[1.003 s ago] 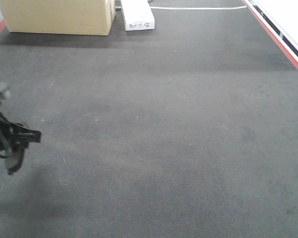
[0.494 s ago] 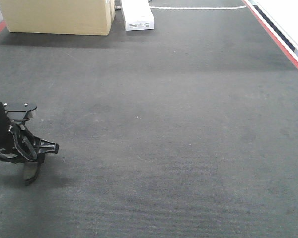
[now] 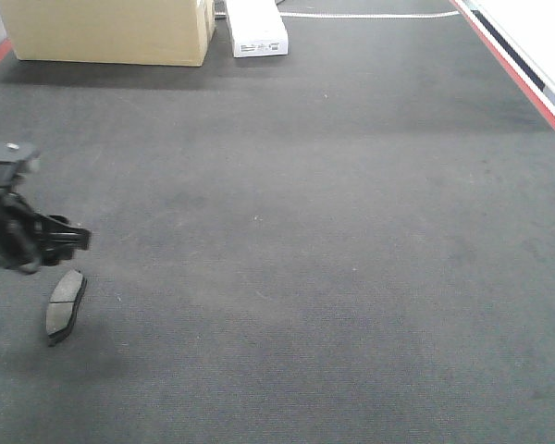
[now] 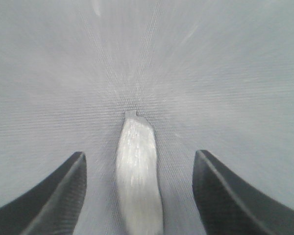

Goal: Move and align brake pads A on conveyor
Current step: 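Lower the left gripper and release its brake pad onto the belt, then raise the open left gripper away from the placed brake pad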

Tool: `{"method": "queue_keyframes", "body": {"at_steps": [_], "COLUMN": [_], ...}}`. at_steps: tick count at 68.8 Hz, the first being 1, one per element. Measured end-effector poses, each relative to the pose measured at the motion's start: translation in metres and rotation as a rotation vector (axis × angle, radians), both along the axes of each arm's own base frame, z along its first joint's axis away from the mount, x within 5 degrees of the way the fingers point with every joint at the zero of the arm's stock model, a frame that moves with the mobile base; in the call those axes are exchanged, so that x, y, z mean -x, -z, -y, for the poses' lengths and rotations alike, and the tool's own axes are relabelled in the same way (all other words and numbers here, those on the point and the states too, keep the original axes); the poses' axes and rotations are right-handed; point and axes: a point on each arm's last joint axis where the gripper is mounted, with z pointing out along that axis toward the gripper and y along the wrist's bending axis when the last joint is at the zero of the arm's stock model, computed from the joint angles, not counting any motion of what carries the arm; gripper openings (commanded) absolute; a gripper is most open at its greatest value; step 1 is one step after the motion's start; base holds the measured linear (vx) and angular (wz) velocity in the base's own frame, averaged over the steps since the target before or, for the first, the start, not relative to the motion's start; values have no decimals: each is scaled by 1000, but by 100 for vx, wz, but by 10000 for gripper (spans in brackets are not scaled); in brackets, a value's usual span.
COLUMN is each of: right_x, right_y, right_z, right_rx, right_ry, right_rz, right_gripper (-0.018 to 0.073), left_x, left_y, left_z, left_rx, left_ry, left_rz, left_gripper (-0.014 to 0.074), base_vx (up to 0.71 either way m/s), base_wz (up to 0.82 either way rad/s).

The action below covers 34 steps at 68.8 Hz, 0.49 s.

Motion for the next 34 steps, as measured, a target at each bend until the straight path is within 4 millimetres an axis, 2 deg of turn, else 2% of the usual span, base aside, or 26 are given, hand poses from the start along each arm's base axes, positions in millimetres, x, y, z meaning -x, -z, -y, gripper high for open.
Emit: {"method": "queue_keyframes", "body": {"at_steps": [21, 34], "right_x": [0, 0], "right_y": [0, 0], "right_z": [0, 0], "right_rx": [0, 0], "right_ry": [0, 0], "right_rz": [0, 0], "right_gripper": [-10, -10], "left_x": [86, 135], "left_y": [-46, -53], "left_z": [-7, -11], "left_rx": [18, 29], "left_ry": [6, 7], "left_rz": [296, 462], "left_gripper": [422, 422], "base_vx": [0, 0], "base_wz": [0, 0]}}
